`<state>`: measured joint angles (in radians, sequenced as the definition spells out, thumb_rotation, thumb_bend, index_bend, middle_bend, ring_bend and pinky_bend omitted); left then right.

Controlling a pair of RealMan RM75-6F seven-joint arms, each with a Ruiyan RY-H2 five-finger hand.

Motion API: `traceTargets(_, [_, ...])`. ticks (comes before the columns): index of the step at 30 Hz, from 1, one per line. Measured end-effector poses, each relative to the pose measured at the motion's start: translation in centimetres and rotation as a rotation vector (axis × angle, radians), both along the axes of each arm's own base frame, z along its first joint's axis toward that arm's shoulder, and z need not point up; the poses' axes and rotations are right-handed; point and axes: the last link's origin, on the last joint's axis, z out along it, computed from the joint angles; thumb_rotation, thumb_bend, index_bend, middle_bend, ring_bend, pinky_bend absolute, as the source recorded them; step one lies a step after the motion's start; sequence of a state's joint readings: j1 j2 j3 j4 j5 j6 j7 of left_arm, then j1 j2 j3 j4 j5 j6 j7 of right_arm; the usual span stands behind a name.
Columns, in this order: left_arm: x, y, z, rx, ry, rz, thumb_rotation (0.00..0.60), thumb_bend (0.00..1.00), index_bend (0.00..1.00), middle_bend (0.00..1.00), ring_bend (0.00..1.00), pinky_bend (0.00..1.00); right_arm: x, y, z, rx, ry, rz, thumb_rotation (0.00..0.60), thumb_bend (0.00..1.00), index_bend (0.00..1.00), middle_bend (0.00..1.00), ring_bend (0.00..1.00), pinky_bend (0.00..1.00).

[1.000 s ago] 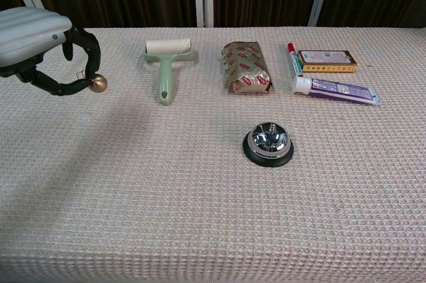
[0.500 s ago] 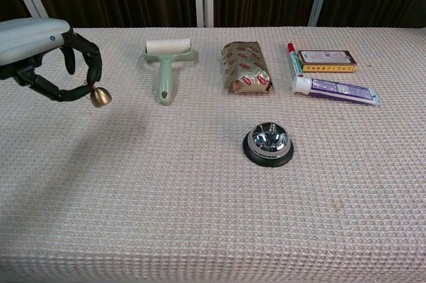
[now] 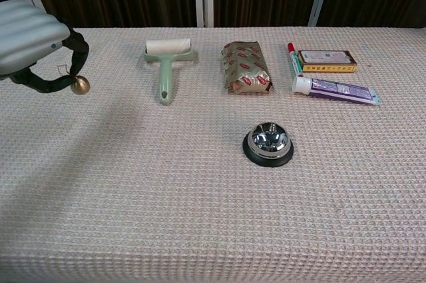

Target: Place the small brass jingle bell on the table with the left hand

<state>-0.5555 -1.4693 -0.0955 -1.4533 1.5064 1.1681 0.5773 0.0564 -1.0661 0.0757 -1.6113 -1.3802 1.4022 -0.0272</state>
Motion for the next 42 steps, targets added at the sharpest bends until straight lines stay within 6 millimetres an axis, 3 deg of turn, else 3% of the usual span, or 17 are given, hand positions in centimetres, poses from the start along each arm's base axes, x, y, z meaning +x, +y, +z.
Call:
traceTargets(9, [-0.4, -0.2, -0.3, -0.122, -0.254, 0.126, 0.600, 0.48, 0.77, 0.46, 0.35, 0.46, -0.3, 0.0, -0.1, 0.004, -0.001, -0.008, 0.600, 0.18, 0.00, 0.00, 0.00, 0.00])
traceTargets(24, [-2.9, 0.0, -3.4, -0.109, -0.109, 0.141, 0.600, 0.48, 0.77, 0.46, 0.35, 0.46, -0.4, 0.1, -0.3, 0.011, 0.005, -0.016, 0.600, 0.18, 0.00, 0.00, 0.00, 0.00])
traceTargets(42, [-3.4, -0.3, -4.6, -0.113, -0.077, 0.131, 0.600, 0.47, 0.72, 0.45, 0.35, 0.46, -0.4, 0.2, -0.3, 0.008, 0.003, -0.018, 0.600, 0.18, 0.00, 0.00, 0.00, 0.00])
